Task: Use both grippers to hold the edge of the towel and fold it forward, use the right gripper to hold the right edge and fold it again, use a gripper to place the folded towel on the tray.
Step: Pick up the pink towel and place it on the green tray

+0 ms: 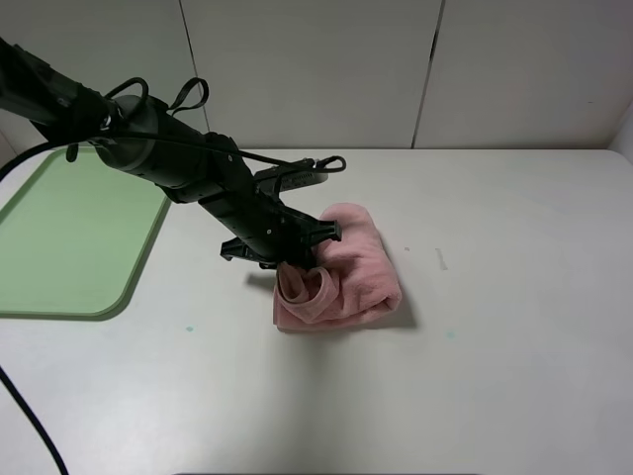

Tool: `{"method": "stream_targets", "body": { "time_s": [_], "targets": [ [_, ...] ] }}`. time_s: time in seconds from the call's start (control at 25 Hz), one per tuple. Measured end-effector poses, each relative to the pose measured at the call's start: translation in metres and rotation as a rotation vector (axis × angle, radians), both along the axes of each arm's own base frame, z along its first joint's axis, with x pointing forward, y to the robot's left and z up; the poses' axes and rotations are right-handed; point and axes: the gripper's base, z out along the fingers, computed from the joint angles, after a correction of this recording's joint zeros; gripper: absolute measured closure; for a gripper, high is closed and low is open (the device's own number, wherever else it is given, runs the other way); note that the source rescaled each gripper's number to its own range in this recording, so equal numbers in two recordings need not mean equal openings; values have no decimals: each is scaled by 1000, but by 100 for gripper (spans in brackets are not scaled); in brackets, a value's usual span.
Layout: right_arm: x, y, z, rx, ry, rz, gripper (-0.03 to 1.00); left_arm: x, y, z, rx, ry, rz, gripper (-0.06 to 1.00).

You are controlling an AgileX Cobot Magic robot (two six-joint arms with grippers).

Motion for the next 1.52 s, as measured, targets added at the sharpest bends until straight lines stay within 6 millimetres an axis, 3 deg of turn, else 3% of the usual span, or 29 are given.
{"method": "stream_targets", "body": {
  "time_s": [0.56,0.92,1.2,1.52],
  "targets": [
    [0,0,0,0,0,0,-3,-1,0,1,10,-6,-18,74],
    [0,0,0,0,0,0,-3,-2,9,23,37,-14,-88,74],
    [0,0,0,0,0,0,-3,8,34,55,60,-59,-89,74],
    [0,0,0,0,0,0,-3,22,82,79,124,-80,-55,74]
  ]
}}
